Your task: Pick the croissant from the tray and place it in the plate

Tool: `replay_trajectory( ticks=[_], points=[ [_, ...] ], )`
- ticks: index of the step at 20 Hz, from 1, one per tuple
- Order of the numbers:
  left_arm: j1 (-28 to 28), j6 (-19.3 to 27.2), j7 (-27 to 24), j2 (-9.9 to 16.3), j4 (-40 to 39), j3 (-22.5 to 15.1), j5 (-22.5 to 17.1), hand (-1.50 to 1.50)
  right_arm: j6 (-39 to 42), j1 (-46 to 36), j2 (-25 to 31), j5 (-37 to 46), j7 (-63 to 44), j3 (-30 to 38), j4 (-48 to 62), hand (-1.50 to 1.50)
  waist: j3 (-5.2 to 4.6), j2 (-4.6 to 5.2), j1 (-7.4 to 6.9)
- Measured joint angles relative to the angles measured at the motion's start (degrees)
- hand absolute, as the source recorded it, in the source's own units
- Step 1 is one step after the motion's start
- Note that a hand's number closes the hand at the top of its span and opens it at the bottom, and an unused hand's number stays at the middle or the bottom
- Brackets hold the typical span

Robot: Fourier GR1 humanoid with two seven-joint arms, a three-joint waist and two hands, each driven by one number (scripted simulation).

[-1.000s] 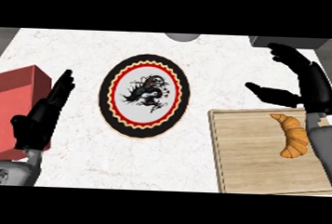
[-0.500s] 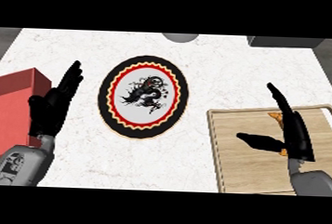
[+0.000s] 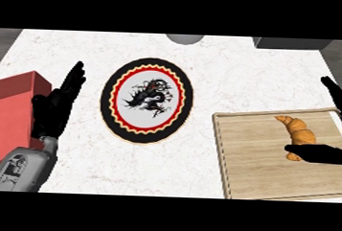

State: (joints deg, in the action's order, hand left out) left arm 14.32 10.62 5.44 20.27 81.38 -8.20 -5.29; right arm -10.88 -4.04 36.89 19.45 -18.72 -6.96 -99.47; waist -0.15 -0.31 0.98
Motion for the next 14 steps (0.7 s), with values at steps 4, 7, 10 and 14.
replay_trajectory(
  ticks=[4, 7, 10, 14],
  points=[
    [0.07, 0.1, -0.02, -0.53, -0.26, -0.07, 0.45, 0.0, 10.39, -0.32, 6.49, -2.89, -10.36, 1.02, -3.99, -1.5, -0.02, 0.05, -0.13],
    [-0.36, -1.1, -0.92, -0.28, -0.52, 0.72, 0.18, 0.0, 16.27, -1.26, 8.57, -5.08, -16.88, 1.69, -6.24, -1.5, 0.03, 0.15, -0.48],
    [-0.4, -1.61, -0.78, -0.64, -0.59, 1.09, 0.45, 0.0, 21.16, -1.54, 9.7, -6.85, -20.3, 2.49, -6.09, -1.5, 0.07, 0.22, -0.7],
    [0.58, -1.77, -0.54, -2.17, -1.44, 1.46, 1.74, 0.0, 25.89, -3.1, 8.73, -7.51, -21.84, 3.98, -3.64, -1.5, 0.12, 0.28, -0.87]
  ],
)
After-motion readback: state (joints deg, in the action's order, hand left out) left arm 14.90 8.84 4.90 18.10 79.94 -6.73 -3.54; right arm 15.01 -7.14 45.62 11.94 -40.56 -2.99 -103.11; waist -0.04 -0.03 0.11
